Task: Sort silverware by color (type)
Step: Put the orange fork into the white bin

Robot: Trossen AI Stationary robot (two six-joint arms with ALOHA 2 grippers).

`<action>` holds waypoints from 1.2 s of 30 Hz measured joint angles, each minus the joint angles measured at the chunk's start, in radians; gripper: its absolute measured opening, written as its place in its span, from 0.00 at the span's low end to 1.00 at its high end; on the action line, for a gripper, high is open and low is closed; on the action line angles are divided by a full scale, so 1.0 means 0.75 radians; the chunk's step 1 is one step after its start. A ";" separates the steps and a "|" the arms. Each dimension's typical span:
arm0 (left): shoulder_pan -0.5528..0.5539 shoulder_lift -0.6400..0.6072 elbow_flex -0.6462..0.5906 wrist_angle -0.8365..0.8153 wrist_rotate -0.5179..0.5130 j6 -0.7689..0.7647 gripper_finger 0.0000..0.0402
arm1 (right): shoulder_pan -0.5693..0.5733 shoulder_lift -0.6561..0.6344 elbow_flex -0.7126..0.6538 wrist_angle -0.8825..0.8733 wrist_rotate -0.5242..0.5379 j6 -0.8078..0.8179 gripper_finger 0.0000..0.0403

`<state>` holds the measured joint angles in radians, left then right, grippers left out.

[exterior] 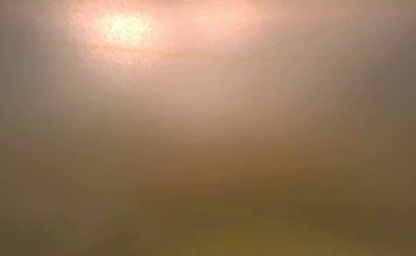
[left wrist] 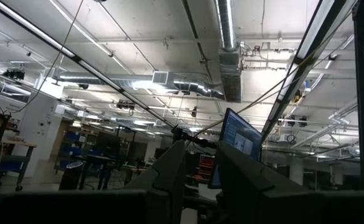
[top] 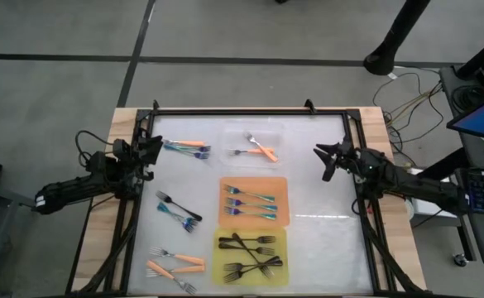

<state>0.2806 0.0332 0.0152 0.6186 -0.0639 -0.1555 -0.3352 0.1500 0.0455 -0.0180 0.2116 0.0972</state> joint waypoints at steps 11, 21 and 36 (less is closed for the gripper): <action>0.000 0.000 0.000 0.001 0.000 0.000 0.19 | -0.021 0.012 -0.002 -0.010 0.281 0.089 0.22; 0.000 0.000 0.000 0.001 0.000 0.000 0.19 | -0.019 0.022 -0.002 -0.008 0.276 0.043 0.22; 0.000 0.000 0.000 -0.023 0.003 -0.012 0.19 | -0.019 0.022 -0.003 -0.005 0.276 0.044 0.20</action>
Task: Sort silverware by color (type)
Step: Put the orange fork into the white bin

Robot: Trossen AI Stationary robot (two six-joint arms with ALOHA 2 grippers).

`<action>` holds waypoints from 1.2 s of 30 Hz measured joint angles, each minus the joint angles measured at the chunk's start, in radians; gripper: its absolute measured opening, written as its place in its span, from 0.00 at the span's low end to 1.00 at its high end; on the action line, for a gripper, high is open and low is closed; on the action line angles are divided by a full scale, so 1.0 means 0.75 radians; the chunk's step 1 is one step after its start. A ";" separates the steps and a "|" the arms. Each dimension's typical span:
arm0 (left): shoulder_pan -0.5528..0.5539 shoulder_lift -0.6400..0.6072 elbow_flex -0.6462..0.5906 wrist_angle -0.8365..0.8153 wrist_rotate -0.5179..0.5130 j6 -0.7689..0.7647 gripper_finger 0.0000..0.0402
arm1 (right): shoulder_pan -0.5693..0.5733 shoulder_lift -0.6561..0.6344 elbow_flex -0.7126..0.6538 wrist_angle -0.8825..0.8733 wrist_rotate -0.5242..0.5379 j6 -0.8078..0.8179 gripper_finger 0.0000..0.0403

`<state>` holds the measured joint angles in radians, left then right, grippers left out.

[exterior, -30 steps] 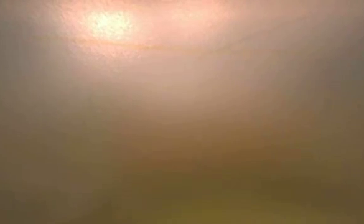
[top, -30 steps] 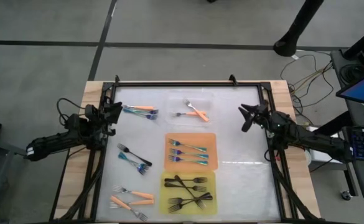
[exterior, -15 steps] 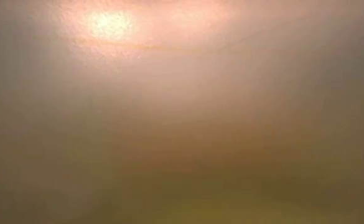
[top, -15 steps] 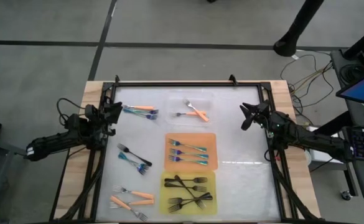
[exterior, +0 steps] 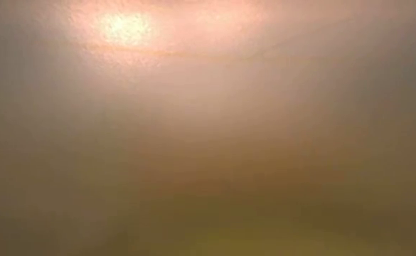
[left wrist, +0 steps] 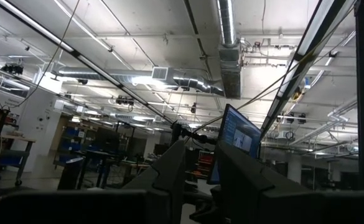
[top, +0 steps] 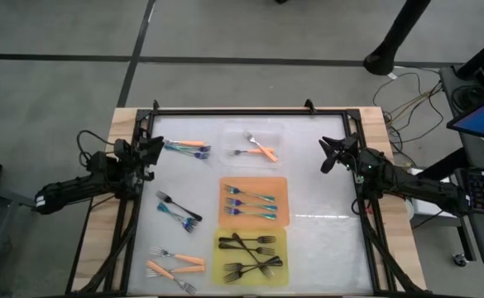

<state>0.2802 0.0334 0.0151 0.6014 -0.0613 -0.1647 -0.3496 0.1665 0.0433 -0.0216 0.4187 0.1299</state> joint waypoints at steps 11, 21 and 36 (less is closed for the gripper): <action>0.000 0.005 0.000 0.002 0.000 -0.002 0.19 | 0.000 0.000 -0.001 0.001 0.000 0.000 0.22; 0.000 0.005 0.000 0.066 -0.006 -0.002 0.19 | 0.000 0.000 -0.001 0.001 0.000 0.000 0.19; 0.001 0.015 0.000 0.124 -0.042 -0.085 0.19 | 0.000 0.000 -0.001 0.002 -0.001 0.000 0.21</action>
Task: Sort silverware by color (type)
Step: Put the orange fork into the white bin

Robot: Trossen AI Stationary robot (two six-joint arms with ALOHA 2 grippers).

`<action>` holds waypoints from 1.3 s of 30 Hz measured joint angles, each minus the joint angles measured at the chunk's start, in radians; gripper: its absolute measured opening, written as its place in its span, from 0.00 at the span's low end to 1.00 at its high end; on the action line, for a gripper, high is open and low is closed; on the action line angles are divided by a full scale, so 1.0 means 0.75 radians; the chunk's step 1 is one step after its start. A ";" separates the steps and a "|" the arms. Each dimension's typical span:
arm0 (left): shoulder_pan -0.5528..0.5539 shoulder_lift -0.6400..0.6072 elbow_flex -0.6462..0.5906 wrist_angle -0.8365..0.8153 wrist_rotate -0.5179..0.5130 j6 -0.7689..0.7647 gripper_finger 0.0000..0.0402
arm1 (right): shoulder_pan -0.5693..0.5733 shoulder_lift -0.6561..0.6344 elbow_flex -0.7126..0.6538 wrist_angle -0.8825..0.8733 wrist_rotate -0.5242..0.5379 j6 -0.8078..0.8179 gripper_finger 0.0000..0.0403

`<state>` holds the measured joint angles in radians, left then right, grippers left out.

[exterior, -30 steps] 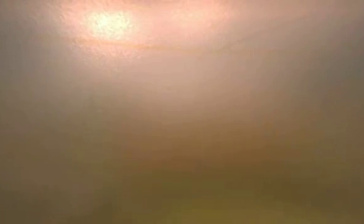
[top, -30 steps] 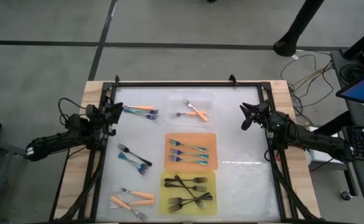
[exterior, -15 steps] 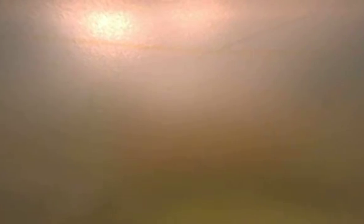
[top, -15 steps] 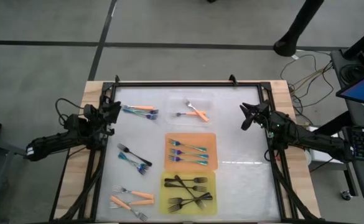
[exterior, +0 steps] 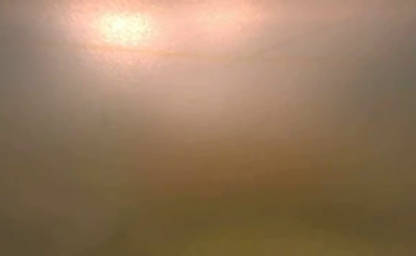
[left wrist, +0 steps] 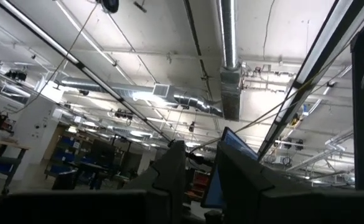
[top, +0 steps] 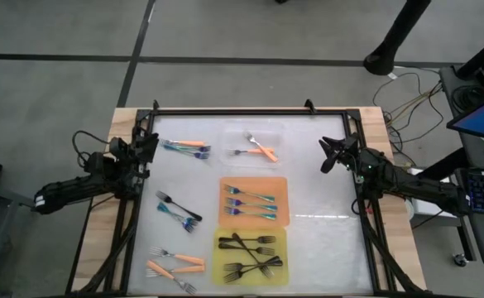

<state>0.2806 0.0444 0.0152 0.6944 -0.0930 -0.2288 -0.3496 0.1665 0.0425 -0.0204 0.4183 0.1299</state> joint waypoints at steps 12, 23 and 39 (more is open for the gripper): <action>0.000 0.140 0.081 -0.017 0.007 -0.057 0.19 | 0.000 0.000 0.000 0.000 0.001 0.000 0.18; 0.002 0.788 0.443 -0.442 -0.396 -0.205 0.19 | 0.000 0.000 0.000 0.000 0.001 0.000 0.21; 0.032 1.423 1.091 -1.800 -0.458 -0.238 0.19 | 0.000 0.000 0.000 0.000 0.001 0.000 0.19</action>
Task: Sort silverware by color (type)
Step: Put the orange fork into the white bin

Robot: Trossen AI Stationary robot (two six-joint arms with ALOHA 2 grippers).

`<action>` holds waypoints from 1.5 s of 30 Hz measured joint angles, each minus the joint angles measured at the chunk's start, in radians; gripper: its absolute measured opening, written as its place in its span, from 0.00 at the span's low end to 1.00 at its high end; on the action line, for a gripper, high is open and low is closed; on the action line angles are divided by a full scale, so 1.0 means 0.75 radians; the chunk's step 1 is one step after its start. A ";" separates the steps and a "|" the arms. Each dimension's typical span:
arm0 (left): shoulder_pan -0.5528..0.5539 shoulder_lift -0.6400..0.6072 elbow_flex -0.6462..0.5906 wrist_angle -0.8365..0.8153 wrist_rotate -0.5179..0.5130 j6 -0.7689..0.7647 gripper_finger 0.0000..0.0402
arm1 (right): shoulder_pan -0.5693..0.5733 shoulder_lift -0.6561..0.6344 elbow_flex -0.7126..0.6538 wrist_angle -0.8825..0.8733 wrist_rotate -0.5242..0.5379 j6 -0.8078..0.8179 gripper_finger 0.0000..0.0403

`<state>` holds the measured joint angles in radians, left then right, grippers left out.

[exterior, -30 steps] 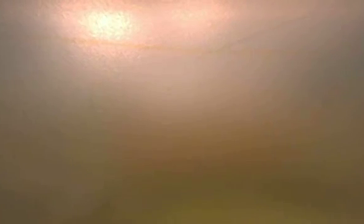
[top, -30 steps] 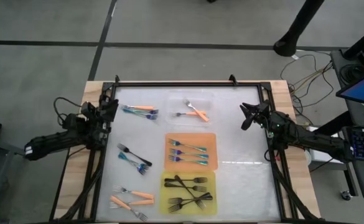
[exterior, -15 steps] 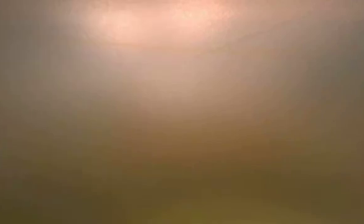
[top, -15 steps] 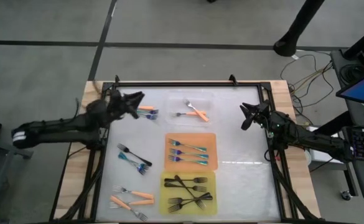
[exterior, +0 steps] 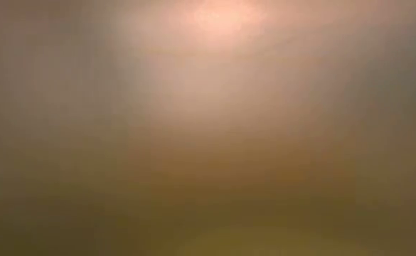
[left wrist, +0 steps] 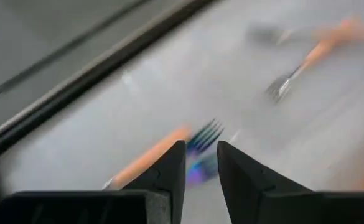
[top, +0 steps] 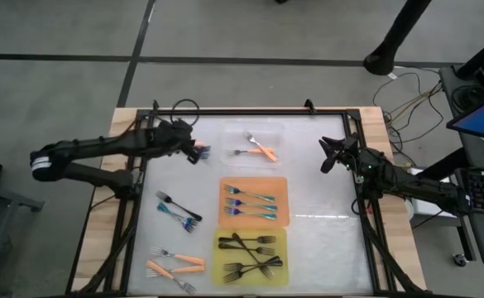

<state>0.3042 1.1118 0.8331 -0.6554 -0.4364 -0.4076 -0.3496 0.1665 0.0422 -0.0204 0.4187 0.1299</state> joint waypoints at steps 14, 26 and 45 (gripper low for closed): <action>-0.003 0.158 -0.146 -0.229 0.356 0.122 0.19 | 0.000 0.000 0.000 0.000 0.000 0.000 0.19; -0.044 0.248 -0.167 -0.188 0.311 0.171 0.19 | 0.000 0.000 0.000 0.000 0.000 0.000 0.20; 0.042 0.620 0.097 0.078 0.279 0.199 0.19 | 0.000 0.000 0.000 0.001 0.000 0.000 0.20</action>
<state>0.3357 1.5766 0.9059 -0.5967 -0.2268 -0.2584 -0.3496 0.1665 0.0422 -0.0200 0.4187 0.1299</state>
